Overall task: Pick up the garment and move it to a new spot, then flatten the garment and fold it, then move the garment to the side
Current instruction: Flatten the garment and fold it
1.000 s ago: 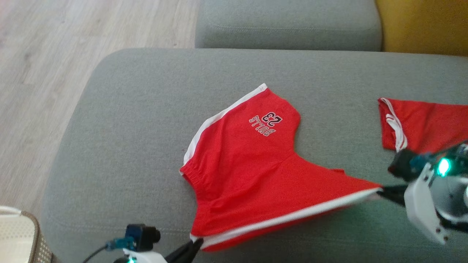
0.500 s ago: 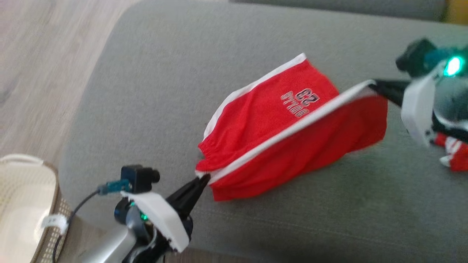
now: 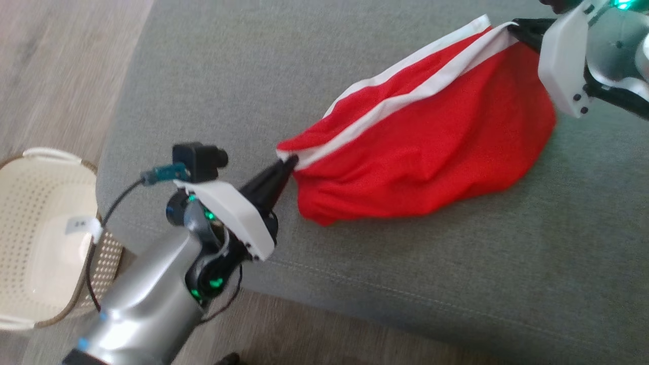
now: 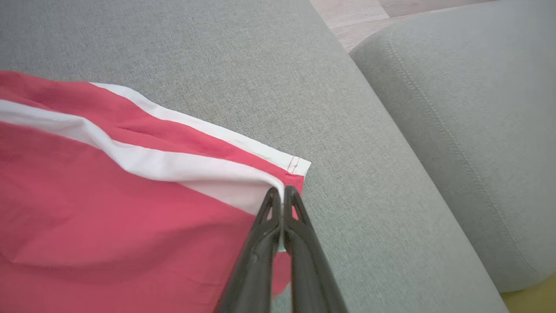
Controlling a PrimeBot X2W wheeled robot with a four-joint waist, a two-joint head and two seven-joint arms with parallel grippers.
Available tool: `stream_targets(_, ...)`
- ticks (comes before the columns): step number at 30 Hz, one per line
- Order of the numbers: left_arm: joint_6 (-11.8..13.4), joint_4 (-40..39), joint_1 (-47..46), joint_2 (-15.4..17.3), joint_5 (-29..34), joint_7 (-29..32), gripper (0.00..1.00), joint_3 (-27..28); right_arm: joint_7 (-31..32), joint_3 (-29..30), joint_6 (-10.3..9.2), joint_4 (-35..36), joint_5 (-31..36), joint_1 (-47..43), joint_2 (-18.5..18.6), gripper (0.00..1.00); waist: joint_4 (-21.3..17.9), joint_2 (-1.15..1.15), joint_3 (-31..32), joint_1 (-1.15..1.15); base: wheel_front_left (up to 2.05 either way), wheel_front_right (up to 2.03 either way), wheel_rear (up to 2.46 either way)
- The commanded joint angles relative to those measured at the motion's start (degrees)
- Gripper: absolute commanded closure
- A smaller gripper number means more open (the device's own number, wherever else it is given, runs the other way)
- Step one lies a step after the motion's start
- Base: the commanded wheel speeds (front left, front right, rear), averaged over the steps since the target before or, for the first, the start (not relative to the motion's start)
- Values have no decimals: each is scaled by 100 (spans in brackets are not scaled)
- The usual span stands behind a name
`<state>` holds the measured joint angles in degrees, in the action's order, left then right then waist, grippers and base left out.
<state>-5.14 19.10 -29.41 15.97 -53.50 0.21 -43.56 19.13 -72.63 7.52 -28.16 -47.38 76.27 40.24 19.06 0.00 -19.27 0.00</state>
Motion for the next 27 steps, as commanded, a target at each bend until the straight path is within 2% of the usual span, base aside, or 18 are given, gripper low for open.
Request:
stream_targets(1,-54,-13,-321,119,40,-117,100,288,-42,19,-3,-39,72,95,-46,100,99,0,-178,0,0,0,0)
stream_targets(11,-177,821,-903,-111,8,-470,100,325,-431,-69,-3,-771,267,269,-376,100,182,0,-424,0,0,0,0)
stream_targets(18,-218,1100,-1123,-157,-7,-612,100,188,-947,-70,-3,-1337,182,501,-588,100,214,0,-582,0,0,0,0)
stream_targets(23,-229,1270,-1228,-259,0,-723,100,19,-1003,-71,-3,-1455,173,493,-703,100,267,0,-659,0,0,0,0)
stream_targets(24,-230,1304,-1246,-276,5,-745,88,-17,-1007,-72,-3,-1448,203,486,-715,12,275,0,-669,0,0,0,0)
stream_targets(25,-231,1346,-1266,-289,18,-781,21,-40,-956,-72,-3,-1469,216,466,-725,0,281,0,-675,0,0,0,0)
stream_targets(26,-231,1395,-1284,-305,23,-822,0,-50,-901,-72,-3,-1475,281,450,-728,0,284,0,-677,0,0,0,0)
stream_targets(27,-232,1441,-1303,-321,24,-864,0,-55,-892,-72,-3,-1498,320,454,-729,0,283,0,-677,0,0,0,0)
